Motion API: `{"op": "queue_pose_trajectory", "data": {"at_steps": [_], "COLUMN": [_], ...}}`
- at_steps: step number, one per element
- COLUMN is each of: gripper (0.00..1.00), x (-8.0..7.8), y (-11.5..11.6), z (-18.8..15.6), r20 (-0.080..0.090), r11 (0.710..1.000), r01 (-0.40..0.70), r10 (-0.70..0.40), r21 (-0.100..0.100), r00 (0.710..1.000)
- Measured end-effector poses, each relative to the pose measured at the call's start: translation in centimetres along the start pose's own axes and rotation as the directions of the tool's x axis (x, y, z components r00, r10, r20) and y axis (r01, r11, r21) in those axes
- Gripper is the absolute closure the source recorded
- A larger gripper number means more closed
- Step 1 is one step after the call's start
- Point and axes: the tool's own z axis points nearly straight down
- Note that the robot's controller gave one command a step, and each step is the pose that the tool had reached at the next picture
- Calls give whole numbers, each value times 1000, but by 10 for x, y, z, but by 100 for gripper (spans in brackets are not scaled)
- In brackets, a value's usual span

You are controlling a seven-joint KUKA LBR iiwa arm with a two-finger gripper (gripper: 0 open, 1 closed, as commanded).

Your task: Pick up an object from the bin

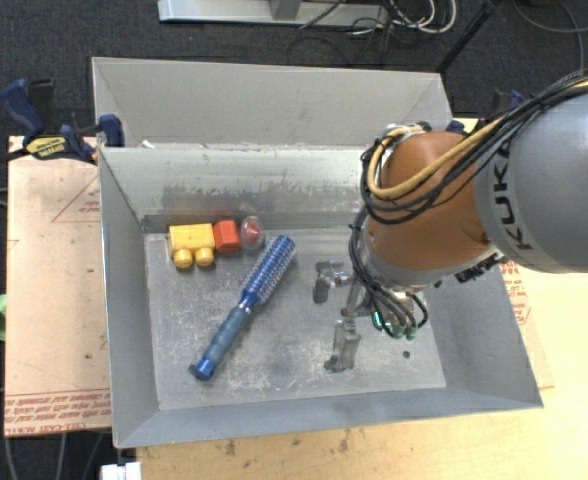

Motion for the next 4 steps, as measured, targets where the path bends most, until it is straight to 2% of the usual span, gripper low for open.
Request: {"op": "queue_pose_trajectory", "data": {"at_steps": [1,2,3,4], "gripper": [0,0,100,100], "x": [-60,-38,-39,-28], "y": [112,126,126,137], "z": [74,109,108,-37], "r20": [7,5,8,15], "r11": [982,987,988,958], "r01": [-188,160,157,285], "r10": [188,-160,-157,-285], "r21": [-5,1,0,1], "r00": [982,987,988,958]}}
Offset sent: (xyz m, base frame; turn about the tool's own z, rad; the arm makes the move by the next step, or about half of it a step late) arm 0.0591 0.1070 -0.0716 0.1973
